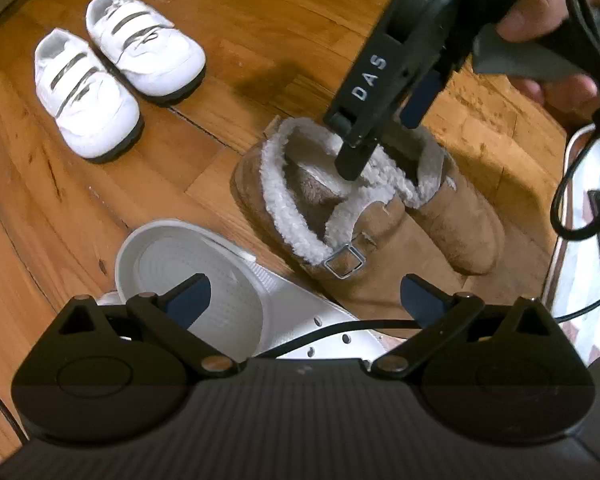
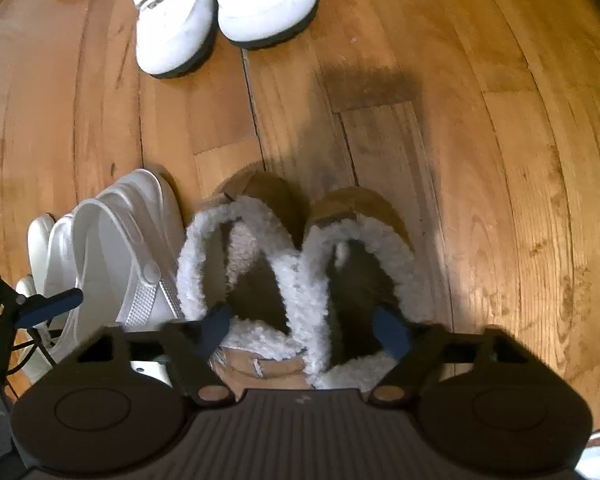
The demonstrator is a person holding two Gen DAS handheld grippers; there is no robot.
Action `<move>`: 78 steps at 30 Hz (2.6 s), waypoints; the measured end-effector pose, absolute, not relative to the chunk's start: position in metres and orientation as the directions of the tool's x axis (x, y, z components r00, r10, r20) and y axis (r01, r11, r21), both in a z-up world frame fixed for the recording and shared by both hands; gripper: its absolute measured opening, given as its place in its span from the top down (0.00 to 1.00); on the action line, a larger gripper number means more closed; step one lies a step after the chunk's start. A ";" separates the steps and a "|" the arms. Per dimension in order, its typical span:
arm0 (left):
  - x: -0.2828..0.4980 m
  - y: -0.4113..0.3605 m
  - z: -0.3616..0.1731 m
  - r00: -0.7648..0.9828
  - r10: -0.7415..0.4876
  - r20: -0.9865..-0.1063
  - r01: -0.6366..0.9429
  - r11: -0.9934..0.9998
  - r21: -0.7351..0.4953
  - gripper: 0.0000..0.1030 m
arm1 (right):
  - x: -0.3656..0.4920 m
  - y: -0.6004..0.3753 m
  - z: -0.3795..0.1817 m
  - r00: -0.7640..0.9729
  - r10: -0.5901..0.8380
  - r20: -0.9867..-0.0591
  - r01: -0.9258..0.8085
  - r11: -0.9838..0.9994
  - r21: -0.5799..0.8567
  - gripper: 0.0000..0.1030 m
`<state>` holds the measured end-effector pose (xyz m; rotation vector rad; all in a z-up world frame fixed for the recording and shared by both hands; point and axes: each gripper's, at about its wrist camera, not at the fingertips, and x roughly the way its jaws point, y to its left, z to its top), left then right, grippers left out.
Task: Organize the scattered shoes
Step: 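Lift the brown slippers with the right gripper and carry toward the sneakers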
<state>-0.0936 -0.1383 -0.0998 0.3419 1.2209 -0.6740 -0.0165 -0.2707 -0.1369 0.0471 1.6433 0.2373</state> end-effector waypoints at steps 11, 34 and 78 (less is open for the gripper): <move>-0.089 -0.128 -0.105 0.162 -0.282 -0.946 0.619 0.776 -0.125 0.00 | -0.015 -0.262 -0.150 0.037 0.138 -0.990 -0.207 0.970 0.127 0.35; -0.091 -0.116 -0.115 0.270 -0.268 -0.925 0.705 0.709 0.000 0.00 | -0.015 -0.252 -0.173 0.224 0.114 -0.968 -0.164 0.983 0.078 0.82; -0.086 -0.052 -0.068 0.468 -0.322 -0.823 0.556 0.831 -0.009 0.00 | -0.049 -0.200 -0.016 0.627 0.331 -0.706 -0.368 0.924 0.106 0.88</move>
